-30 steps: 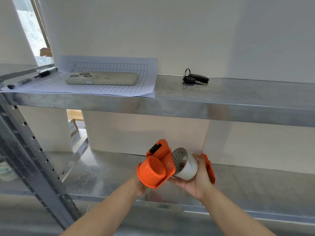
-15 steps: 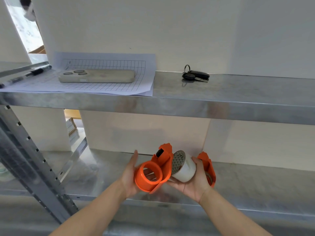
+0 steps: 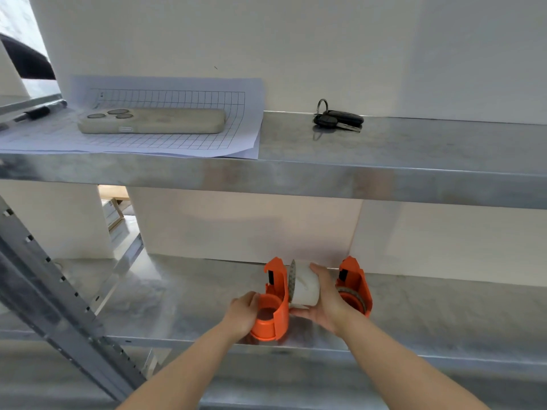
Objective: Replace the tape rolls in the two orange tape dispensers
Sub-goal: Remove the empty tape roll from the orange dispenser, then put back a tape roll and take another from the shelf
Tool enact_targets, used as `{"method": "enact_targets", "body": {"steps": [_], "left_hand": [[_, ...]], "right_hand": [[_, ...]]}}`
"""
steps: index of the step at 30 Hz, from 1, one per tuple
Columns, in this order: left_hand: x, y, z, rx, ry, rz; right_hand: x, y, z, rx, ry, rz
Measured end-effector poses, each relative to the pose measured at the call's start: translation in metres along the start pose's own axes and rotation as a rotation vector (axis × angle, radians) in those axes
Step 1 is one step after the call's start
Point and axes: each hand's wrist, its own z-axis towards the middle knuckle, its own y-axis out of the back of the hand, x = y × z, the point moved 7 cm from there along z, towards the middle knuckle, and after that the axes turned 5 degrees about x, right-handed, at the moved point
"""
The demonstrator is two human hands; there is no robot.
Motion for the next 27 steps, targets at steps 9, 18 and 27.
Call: {"method": "enact_targets", "body": {"steps": [9, 18, 27], "left_hand": [[0.013, -0.017, 0.009, -0.045, 0.013, 0.041], [-0.017, -0.002, -0.007, -0.011, 0.044, -0.209], [-0.116, 0.016, -0.018, 0.343, -0.237, -0.256]], "right_hand": [[-0.009, 0.009, 0.006, -0.034, -0.044, -0.087], [0.005, 0.009, 0.0, -0.141, -0.019, -0.278], [0.078, -0.018, -0.039, -0.227, 0.329, -1.107]]}}
